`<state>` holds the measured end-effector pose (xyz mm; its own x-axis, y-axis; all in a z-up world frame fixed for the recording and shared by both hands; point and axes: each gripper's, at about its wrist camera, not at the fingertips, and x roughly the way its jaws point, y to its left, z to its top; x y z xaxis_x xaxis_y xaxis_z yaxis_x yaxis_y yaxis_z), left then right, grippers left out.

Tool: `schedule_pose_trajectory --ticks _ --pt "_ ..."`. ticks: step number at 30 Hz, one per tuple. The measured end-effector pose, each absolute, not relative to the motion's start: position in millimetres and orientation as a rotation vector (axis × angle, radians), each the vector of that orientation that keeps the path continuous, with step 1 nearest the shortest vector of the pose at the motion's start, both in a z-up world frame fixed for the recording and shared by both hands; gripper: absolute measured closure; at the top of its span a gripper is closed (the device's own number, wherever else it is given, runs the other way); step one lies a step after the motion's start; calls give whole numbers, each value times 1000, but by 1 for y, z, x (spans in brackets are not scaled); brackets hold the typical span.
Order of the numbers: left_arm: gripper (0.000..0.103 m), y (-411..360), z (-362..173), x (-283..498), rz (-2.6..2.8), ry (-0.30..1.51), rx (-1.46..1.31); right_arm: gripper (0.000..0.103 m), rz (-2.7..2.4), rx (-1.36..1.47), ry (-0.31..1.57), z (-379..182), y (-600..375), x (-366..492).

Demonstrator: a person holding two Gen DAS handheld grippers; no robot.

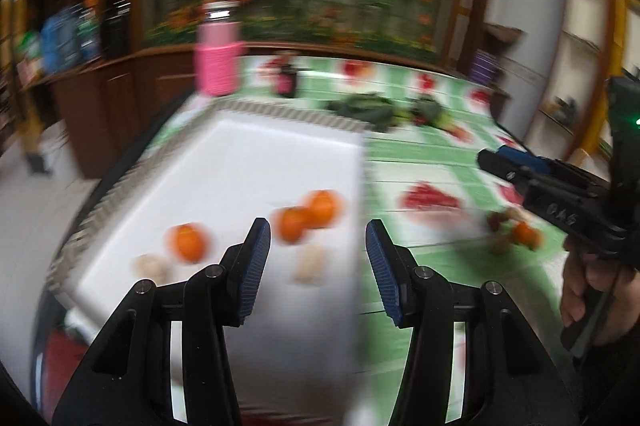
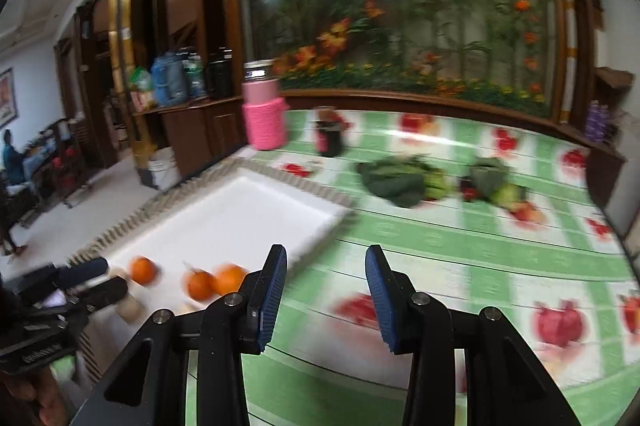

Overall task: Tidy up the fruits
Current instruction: 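Move both open grippers back toward the items on the tablecloth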

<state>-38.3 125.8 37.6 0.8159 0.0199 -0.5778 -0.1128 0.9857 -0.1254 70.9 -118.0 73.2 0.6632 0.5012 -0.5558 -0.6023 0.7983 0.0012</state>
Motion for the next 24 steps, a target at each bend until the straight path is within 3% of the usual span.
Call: schedule_pose_trajectory --ticks 11,24 --pt "54 19 17 26 -269 773 -6 63 501 -155 648 52 -267 72" --pt "54 -22 -4 54 -421 841 72 63 555 -222 803 21 -270 74"
